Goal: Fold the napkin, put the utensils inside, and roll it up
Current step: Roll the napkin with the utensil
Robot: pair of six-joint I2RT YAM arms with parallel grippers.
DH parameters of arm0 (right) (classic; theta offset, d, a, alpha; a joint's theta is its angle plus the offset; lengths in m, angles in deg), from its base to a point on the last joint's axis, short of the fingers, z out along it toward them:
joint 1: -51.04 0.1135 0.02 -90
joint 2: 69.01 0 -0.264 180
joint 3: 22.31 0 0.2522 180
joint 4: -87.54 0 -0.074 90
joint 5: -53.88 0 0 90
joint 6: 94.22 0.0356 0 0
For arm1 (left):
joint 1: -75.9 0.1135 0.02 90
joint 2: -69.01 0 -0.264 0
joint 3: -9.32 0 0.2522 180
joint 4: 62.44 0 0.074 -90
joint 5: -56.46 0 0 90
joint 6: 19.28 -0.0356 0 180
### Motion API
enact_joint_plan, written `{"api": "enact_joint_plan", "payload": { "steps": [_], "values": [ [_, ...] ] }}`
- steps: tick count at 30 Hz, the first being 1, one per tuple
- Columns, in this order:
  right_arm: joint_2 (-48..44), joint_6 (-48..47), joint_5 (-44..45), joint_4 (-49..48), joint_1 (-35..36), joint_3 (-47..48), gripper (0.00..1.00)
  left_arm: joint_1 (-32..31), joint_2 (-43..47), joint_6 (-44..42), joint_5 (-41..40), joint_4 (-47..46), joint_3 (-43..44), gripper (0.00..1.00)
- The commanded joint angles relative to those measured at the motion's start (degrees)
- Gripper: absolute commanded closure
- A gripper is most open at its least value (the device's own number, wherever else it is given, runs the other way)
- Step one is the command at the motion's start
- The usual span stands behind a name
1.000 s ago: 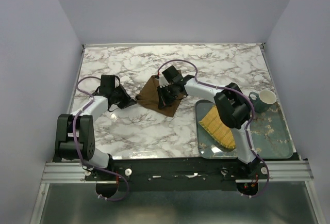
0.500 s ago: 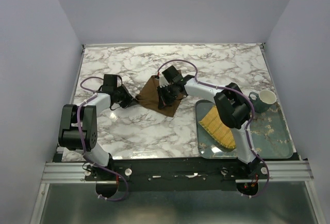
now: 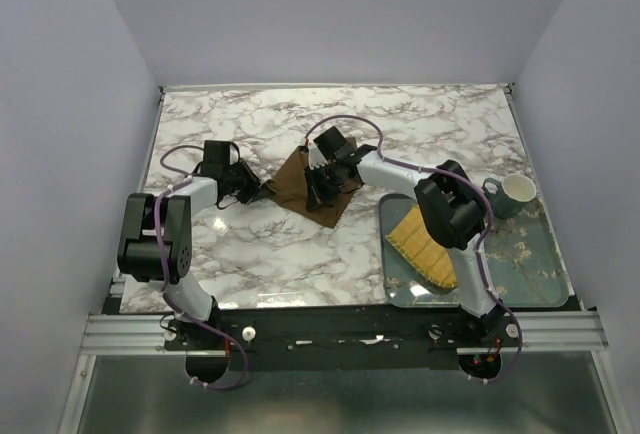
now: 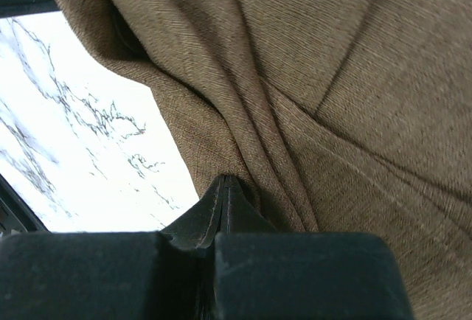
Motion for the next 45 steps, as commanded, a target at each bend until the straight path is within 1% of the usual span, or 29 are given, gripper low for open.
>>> {"api": "enact_joint_plan", "payload": {
  "steps": [1,8,10,14,17,20,25,33,34,36,37,38,43,45],
  "values": [
    [4.4,-1.7,2.7,3.5,0.4,0.1,0.97,-1.3,-2.1,1.6,2.1,-3.5,2.1,0.94],
    [4.9,-1.8,3.1,4.1,0.4,0.4,0.97,-2.0,-4.2,3.1,2.3,-4.8,2.4,0.92],
    [5.0,-1.8,3.2,4.3,0.5,0.5,0.97,-2.4,-3.3,3.4,2.7,-6.3,2.0,0.92],
    [5.0,-1.8,3.4,4.3,0.4,0.4,0.97,-3.1,-0.1,3.6,2.1,-6.4,0.3,0.83],
    [5.2,-2.1,3.2,4.3,0.4,0.6,0.97,-3.2,0.4,4.0,2.4,-6.6,0.6,0.82],
    [5.2,-2.1,3.4,4.4,0.4,0.7,0.97,-3.8,-0.8,4.0,1.8,-6.6,1.2,0.82],
    [5.1,-2.2,3.3,4.7,0.5,0.9,0.97,-4.0,-5.2,4.6,2.2,-8.6,1.7,0.82],
    [5.7,-2.5,3.0,5.0,0.4,1.2,0.97,-4.7,-8.7,3.7,-1.2,-8.1,3.0,0.81],
    [5.7,-2.6,3.1,5.3,0.4,1.3,0.97,-4.8,-9.5,3.8,-1.7,-7.0,3.2,0.81],
    [5.7,-2.9,3.4,5.7,0.4,1.9,0.97,-5.1,-9.9,3.8,-3.2,-5.6,3.4,0.85],
    [5.4,-3.2,3.8,6.5,0.4,2.1,0.97,-5.2,-10.3,3.6,-5.2,-3.2,3.5,0.87],
    [5.3,-3.4,4.0,7.1,0.4,2.4,0.97,-5.3,-10.5,3.6,-6.6,-1.9,4.0,0.91],
    [3.6,-5.6,6.7,11.6,0.4,7.0,0.9,-6.1,-13.1,3.6,-11.7,4.7,5.2,0.99],
    [3.0,-6.4,8.1,14.4,0.5,8.5,0.87,-6.5,-13.6,4.2,-13.2,5.4,5.2,1.0]
  ]
}}
